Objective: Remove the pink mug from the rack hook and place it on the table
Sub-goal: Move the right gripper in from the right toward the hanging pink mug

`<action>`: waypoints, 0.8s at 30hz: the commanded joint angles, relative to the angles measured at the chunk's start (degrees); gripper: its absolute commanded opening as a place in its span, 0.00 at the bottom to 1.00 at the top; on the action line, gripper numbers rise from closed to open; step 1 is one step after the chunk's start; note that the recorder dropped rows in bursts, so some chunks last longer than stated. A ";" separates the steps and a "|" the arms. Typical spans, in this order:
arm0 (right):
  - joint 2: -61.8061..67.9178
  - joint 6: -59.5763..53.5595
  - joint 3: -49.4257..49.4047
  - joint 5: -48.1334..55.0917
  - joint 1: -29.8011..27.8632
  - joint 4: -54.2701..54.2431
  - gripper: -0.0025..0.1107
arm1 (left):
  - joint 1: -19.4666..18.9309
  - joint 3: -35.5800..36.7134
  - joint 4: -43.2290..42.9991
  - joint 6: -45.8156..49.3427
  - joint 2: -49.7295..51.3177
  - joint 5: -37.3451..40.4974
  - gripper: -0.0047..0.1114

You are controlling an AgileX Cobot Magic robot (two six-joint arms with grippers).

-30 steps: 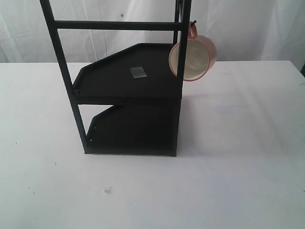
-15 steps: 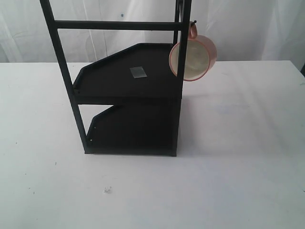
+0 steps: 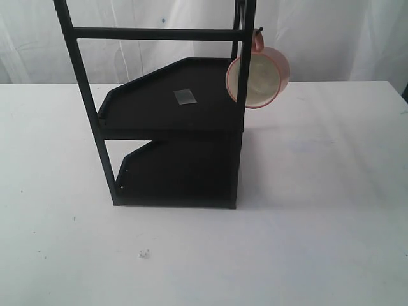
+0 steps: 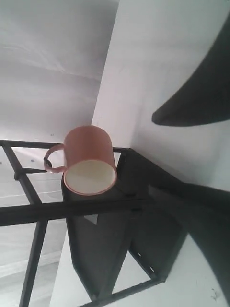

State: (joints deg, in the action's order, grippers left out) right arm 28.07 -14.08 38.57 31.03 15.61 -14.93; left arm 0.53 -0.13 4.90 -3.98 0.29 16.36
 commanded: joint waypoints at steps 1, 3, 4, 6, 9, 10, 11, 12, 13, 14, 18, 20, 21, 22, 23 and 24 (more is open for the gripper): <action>4.15 -7.08 -1.76 -6.12 0.33 -2.52 0.42 | 0.14 0.13 0.43 -0.06 -0.29 -0.03 0.04; 7.15 -13.93 -1.76 -6.71 0.65 -5.14 0.43 | 0.14 0.13 0.43 -0.06 -0.29 -0.03 0.04; 8.90 -14.59 -1.76 -7.93 1.56 -5.58 0.43 | 0.14 0.13 0.43 -0.06 -0.29 -0.03 0.04; 11.53 -14.59 -1.76 -9.58 2.69 -6.29 0.43 | 0.14 0.13 0.43 -0.06 -0.29 -0.03 0.04; 15.31 -14.25 -1.76 -10.05 2.68 -6.49 0.43 | 0.14 0.13 0.43 -0.06 -0.29 -0.03 0.04; 16.87 -14.25 -1.76 -10.57 2.68 -6.49 0.43 | 0.14 0.13 0.43 -0.06 -0.29 -0.03 0.04; 17.34 -14.25 -1.76 -11.14 2.68 -6.49 0.43 | 0.14 0.13 0.43 -0.06 -0.29 -0.03 0.04; 17.86 -14.25 -1.76 -11.84 2.68 -6.49 0.43 | 0.14 0.13 0.43 -0.06 -0.29 -0.03 0.04; 18.10 -14.25 -1.76 -12.45 2.68 -6.49 0.43 | 0.14 0.13 0.43 -0.06 -0.29 -0.03 0.04; 18.32 -14.25 -1.76 -13.36 2.68 -6.80 0.43 | 0.14 0.13 0.43 -0.06 -0.29 -0.03 0.04; 19.05 -14.25 -1.76 -15.79 2.68 -9.23 0.43 | 0.14 0.13 0.43 -0.06 -0.29 -0.03 0.04; 19.53 -14.43 -1.76 -16.03 2.68 -9.88 0.43 | 0.14 0.13 0.43 -0.06 -0.29 -0.03 0.04; 19.53 -14.91 -2.04 -16.46 2.68 -9.88 0.43 | 0.14 0.13 0.43 -0.06 -0.29 -0.03 0.04; 19.53 -15.64 -2.17 -17.24 2.68 -10.02 0.43 | 0.14 0.13 0.43 -0.06 -0.29 -0.03 0.04; 19.53 -16.72 -2.68 -18.88 2.68 -10.59 0.43 | 0.14 0.13 0.43 -0.06 -0.29 -0.03 0.04; 19.53 -17.77 -3.21 -20.62 2.68 -11.44 0.43 | 0.14 0.13 0.43 -0.06 -0.29 -0.03 0.04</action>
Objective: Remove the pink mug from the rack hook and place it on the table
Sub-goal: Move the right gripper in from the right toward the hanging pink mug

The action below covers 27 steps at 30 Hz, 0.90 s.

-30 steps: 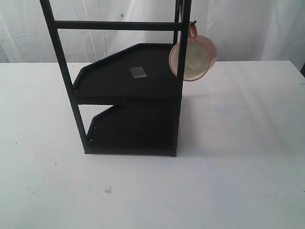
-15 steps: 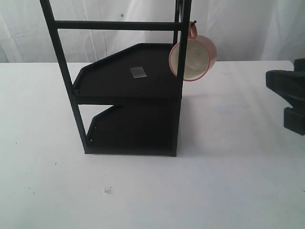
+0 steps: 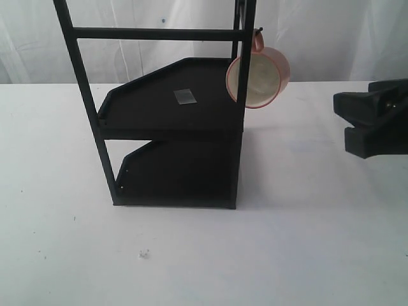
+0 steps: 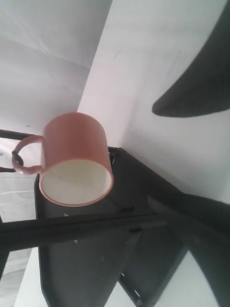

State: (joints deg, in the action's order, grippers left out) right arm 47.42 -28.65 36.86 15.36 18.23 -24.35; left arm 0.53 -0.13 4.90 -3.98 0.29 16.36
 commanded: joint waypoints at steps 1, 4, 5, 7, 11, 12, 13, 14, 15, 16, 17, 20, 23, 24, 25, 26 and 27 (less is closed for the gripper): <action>0.17 -3.70 -1.99 -6.23 0.06 -2.60 0.43 | 0.14 0.13 0.43 -0.06 -0.29 -0.03 0.04; 0.17 -3.84 -3.85 -10.35 0.06 -3.06 0.43 | 0.14 0.13 0.43 -0.06 -0.29 -0.03 0.04; 0.22 -3.84 -4.48 -11.29 0.06 -3.06 0.43 | 0.14 0.13 0.43 -0.06 -0.29 -0.03 0.04; 0.74 -3.95 -5.17 -12.13 0.06 -3.06 0.43 | 0.14 0.13 0.43 -0.06 -0.29 -0.03 0.04; 2.73 -4.08 -5.64 -14.68 0.18 -3.06 0.43 | 0.14 0.13 0.43 -0.06 -0.29 -0.03 0.04; 3.39 -4.08 -5.64 -15.36 0.59 -3.06 0.43 | 0.14 0.13 0.43 -0.06 -0.29 -0.03 0.04; 3.95 -4.24 -5.64 -15.93 1.06 -3.06 0.43 | 0.14 0.13 0.43 -0.06 -0.29 -0.03 0.04; 4.72 -4.70 -5.64 -16.18 1.95 -2.81 0.43 | 0.14 0.13 0.43 -0.06 -0.29 -0.03 0.04; 5.55 -5.35 -5.64 -16.32 3.03 -2.50 0.43 | 0.14 0.13 0.43 -0.06 -0.29 -0.03 0.04; 6.41 -6.26 -5.64 -16.74 4.27 -2.21 0.43 | 0.14 0.13 0.43 -0.06 -0.29 -0.03 0.04; 7.16 -6.85 -5.64 -17.20 5.25 -2.08 0.43 | 0.14 0.13 0.43 -0.06 -0.29 -0.03 0.04; 8.13 -7.43 -5.54 -19.76 7.85 -1.69 0.43 | 0.14 0.13 0.43 -0.06 -0.29 -0.03 0.04; 8.13 -6.76 -5.54 -21.60 8.94 -1.69 0.43 | 0.14 0.13 0.43 -0.06 -0.29 -0.03 0.04; 8.13 -6.42 -5.54 -21.61 9.18 -1.69 0.43 | 0.14 0.13 0.43 -0.06 -0.29 -0.03 0.04; 8.13 -6.11 -5.54 -21.21 9.32 -1.69 0.43 | 0.14 0.13 0.43 -0.06 -0.29 -0.03 0.04; 8.13 -5.46 -5.54 -21.08 9.32 -1.69 0.43 | 0.14 0.13 0.43 -0.06 -0.29 -0.03 0.04; 8.13 -4.35 -5.54 -21.08 9.32 -1.69 0.43 | 0.14 0.13 0.43 -0.06 -0.29 -0.03 0.04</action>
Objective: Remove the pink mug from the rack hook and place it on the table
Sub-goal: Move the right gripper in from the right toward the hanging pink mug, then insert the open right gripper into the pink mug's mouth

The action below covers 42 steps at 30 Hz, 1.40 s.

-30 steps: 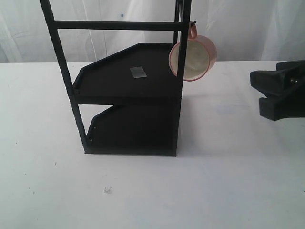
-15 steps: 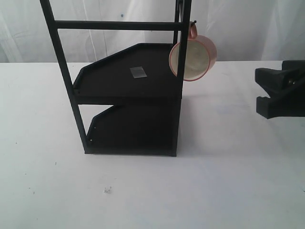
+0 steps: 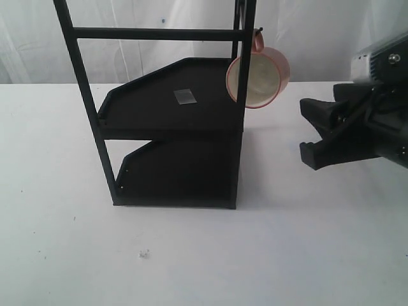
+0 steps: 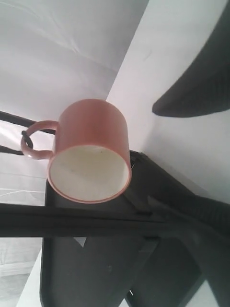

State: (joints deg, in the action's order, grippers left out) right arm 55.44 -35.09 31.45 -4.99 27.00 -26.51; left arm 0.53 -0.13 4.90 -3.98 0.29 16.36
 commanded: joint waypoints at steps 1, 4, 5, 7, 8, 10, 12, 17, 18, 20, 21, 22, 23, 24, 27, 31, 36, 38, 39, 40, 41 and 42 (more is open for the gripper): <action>-0.01 2.73 -0.13 -0.73 0.54 0.48 0.43 | 0.14 0.13 0.43 -0.06 -0.29 -0.03 0.04; -0.01 4.45 -0.13 -1.20 0.54 0.48 0.43 | 0.14 0.13 0.43 -0.06 -0.29 -0.03 0.04; -0.01 4.45 -0.13 -1.01 0.54 0.48 0.43 | 0.14 0.13 0.43 -0.06 -0.29 -0.03 0.04; -0.01 4.45 -0.13 -0.09 0.54 0.48 0.43 | 0.14 0.13 0.43 -0.06 -0.29 -0.03 0.04; -0.29 4.45 -0.13 0.18 0.54 0.48 0.43 | 0.14 0.13 0.43 -0.06 -0.29 -0.03 0.04; -0.90 4.33 -0.13 0.56 0.54 0.48 0.43 | 0.14 0.13 0.43 -0.06 -0.29 -0.03 0.04; -1.71 4.33 -0.13 0.56 0.54 0.48 0.43 | 0.14 0.13 0.43 -0.06 -0.29 -0.03 0.04; -3.54 3.28 -0.13 1.23 0.54 0.48 0.43 | 0.14 0.13 0.43 -0.06 -0.29 -0.03 0.04; -4.40 3.28 -0.13 1.85 0.54 0.60 0.43 | 0.14 0.13 0.43 -0.06 -0.29 -0.03 0.04; -5.22 2.33 -0.13 2.89 0.54 0.84 0.43 | 0.14 0.13 0.43 -0.06 -0.29 -0.03 0.04; -5.72 1.72 -0.13 3.49 0.54 0.94 0.43 | 0.14 0.13 0.43 -0.06 -0.29 -0.03 0.04; -6.37 0.70 -0.13 4.48 0.54 1.54 0.43 | 0.14 0.13 0.43 -0.06 -0.29 -0.03 0.04; -6.81 0.68 -0.13 4.99 0.54 2.48 0.43 | 0.14 0.13 0.43 -0.06 -0.29 -0.03 0.04; -7.52 2.95 -0.13 5.34 0.54 7.53 0.43 | 0.14 0.13 0.43 -0.06 -0.29 -0.03 0.04; -7.92 39.32 -0.13 7.45 0.54 37.69 0.43 | 0.14 0.13 0.43 -0.06 -0.29 -0.03 0.04; -7.82 52.02 -0.13 6.37 0.54 45.64 0.43 | 0.14 0.13 0.43 -0.06 -0.29 -0.03 0.04; -6.53 51.89 -0.13 6.02 0.54 45.64 0.43 | 0.14 0.13 0.43 -0.06 -0.29 -0.03 0.04; -5.06 51.89 -0.13 5.33 0.54 45.64 0.43 | 0.14 0.13 0.43 -0.06 -0.29 -0.03 0.04; -4.11 51.61 -0.13 4.65 0.54 45.64 0.43 | 0.14 0.13 0.43 -0.06 -0.29 -0.03 0.04; -3.12 50.89 -0.13 3.72 0.54 45.64 0.43 | 0.14 0.13 0.43 -0.06 -0.29 -0.03 0.04; -2.36 50.27 -0.13 2.89 0.54 45.64 0.43 | 0.14 0.13 0.43 -0.06 -0.29 -0.03 0.04; -1.35 50.14 -0.13 1.54 0.54 45.64 0.43 | 0.14 0.13 0.43 -0.06 -0.29 -0.03 0.04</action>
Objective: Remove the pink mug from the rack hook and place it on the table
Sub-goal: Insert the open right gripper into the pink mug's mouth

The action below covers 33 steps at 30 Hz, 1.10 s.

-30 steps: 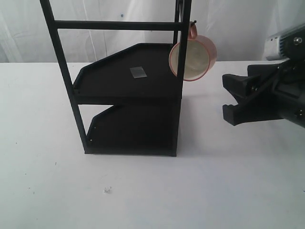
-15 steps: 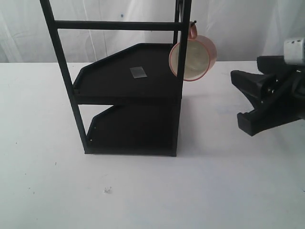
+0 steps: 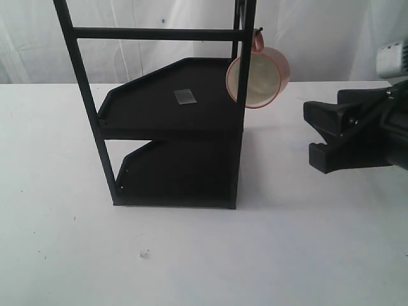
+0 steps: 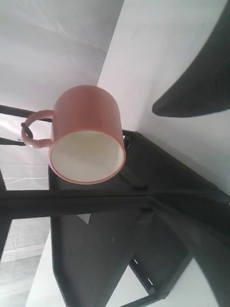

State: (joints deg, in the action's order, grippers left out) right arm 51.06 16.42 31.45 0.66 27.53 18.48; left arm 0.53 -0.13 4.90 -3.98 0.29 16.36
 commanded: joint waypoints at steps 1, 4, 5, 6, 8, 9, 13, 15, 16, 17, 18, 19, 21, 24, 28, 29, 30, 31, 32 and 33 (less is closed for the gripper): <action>4.00 -1.36 -0.13 -5.40 0.02 0.86 0.43 | 0.14 0.13 0.43 -0.06 -0.29 -0.03 0.04; 6.35 -1.80 -0.02 -8.75 0.02 0.86 0.43 | 0.14 0.13 0.43 -0.06 -0.29 -0.03 0.04; 7.16 -2.15 -0.02 -9.43 0.02 0.86 0.43 | 0.14 0.13 0.43 -0.06 -0.29 -0.03 0.04; 8.07 -2.88 0.39 -9.77 0.02 0.75 0.43 | 0.14 0.13 0.43 -0.06 -0.29 -0.03 0.04; 9.87 -4.18 1.43 -8.82 0.02 0.63 0.43 | 0.14 0.13 0.43 -0.06 -0.29 -0.03 0.04; 11.10 -4.67 2.49 -8.34 0.02 0.63 0.43 | 0.14 0.13 0.43 -0.06 -0.29 -0.03 0.04; 13.85 -4.89 5.90 -8.08 -0.14 0.63 0.43 | 0.14 0.13 0.43 -0.06 -0.29 -0.03 0.04; 15.03 -5.70 7.76 -7.70 -0.14 0.51 0.43 | 0.14 0.13 0.43 -0.06 -0.29 -0.03 0.04; 15.54 -5.96 8.54 -7.07 -0.23 0.37 0.43 | 0.14 0.13 0.43 -0.06 -0.29 -0.03 0.04; 15.88 -5.96 9.28 -6.29 -0.67 -0.22 0.43 | 0.14 0.13 0.43 -0.06 -0.29 -0.03 0.04; 16.55 -5.96 10.26 -5.52 -1.24 -1.21 0.43 | 0.14 0.13 0.43 -0.06 -0.29 -0.03 0.04; 16.90 -5.96 10.83 -4.82 -1.94 -1.62 0.43 | 0.14 0.13 0.43 -0.06 -0.29 -0.03 0.04; 17.78 -5.96 11.78 -4.12 -3.28 -2.03 0.43 | 0.14 0.13 0.43 -0.06 -0.29 -0.03 0.04; 19.35 -5.96 12.89 -3.75 -4.05 -2.03 0.43 | 0.14 0.13 0.43 -0.06 -0.29 -0.03 0.04; 21.00 -5.96 13.87 -3.71 -4.05 -2.10 0.43 | 0.14 0.13 0.43 -0.06 -0.29 -0.03 0.04; 21.12 -5.96 14.14 -3.71 -4.05 -2.10 0.43 | 0.14 0.13 0.43 -0.06 -0.29 -0.03 0.04; 21.38 -5.96 14.28 -3.71 -4.05 -2.10 0.43 | 0.14 0.13 0.43 -0.06 -0.29 -0.03 0.04; 21.49 -5.96 14.40 -3.71 -3.94 -2.10 0.43 | 0.14 0.13 0.43 -0.06 -0.29 -0.03 0.04; 21.60 -5.96 14.50 -4.01 -3.93 -2.10 0.43 | 0.14 0.13 0.43 -0.06 -0.29 -0.03 0.04; 21.60 -5.96 14.50 -4.30 -3.93 -2.10 0.43 | 0.14 0.13 0.43 -0.06 -0.29 -0.03 0.04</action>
State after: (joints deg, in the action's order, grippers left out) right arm 72.48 11.02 45.52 -3.06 23.94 16.72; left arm 0.53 -0.13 4.90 -3.98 0.29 16.36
